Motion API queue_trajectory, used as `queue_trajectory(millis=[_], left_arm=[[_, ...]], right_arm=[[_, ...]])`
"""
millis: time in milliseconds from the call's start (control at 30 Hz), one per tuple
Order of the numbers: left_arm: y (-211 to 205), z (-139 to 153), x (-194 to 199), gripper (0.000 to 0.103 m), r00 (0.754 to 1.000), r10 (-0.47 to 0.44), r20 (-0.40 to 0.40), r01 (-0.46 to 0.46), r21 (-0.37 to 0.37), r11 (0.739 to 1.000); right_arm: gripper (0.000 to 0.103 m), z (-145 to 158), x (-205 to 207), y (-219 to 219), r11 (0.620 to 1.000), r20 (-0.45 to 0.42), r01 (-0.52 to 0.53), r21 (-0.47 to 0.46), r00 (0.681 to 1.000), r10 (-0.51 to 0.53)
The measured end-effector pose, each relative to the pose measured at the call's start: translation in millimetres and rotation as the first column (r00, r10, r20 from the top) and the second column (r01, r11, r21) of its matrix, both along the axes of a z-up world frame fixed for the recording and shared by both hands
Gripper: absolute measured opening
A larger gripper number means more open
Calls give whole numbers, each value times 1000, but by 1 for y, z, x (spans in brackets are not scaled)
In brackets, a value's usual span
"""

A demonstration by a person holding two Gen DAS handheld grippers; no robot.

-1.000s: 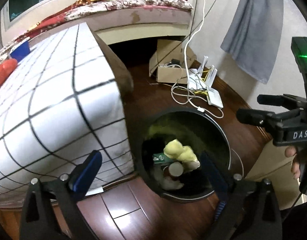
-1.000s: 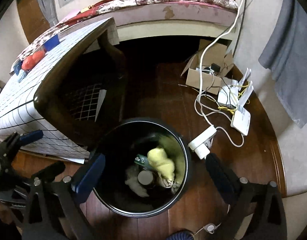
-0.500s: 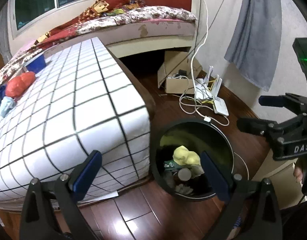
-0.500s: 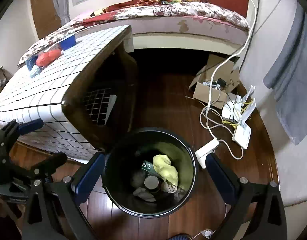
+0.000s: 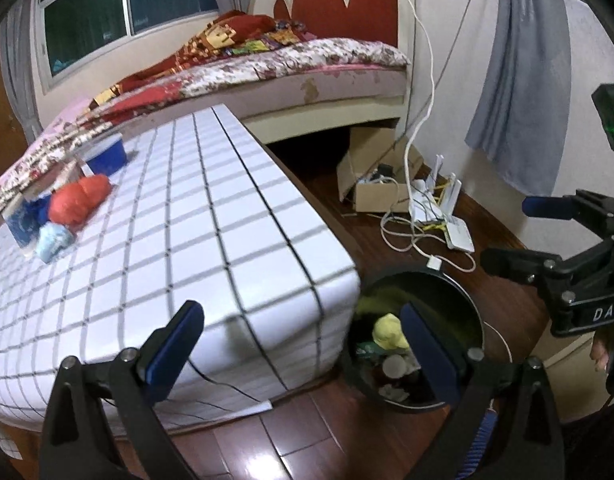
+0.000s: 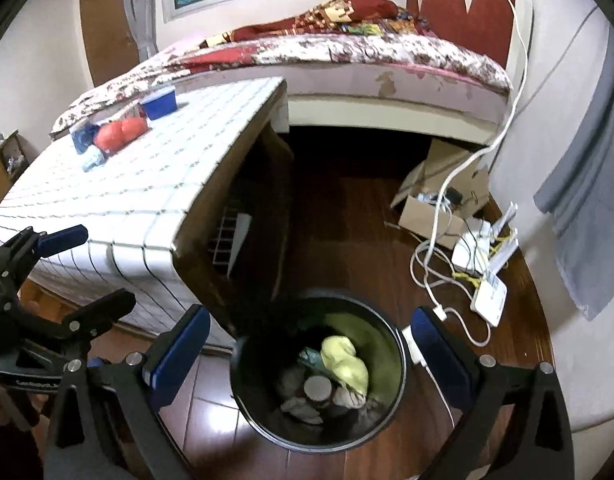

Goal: Collect trash
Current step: 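Grasp the blue face mask with left tool while right tool grasps red plastic bag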

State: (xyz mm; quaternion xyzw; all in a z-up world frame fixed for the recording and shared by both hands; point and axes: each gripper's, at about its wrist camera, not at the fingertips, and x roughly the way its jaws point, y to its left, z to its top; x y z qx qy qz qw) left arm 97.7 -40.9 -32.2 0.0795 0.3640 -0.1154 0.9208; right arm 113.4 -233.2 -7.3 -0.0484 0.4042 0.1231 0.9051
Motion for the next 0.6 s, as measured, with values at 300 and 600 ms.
queue_trajectory(millis=[300,600], left_arm=[[66,37,22,100,991,99,95,-103,38,994],[168,40,45,101,956,277,97,-282,49,958]], right_arm=[[102,29,19,46,996,67,-55,66,997,50],[102,25,43,98,991,62,-106,83,993,102]])
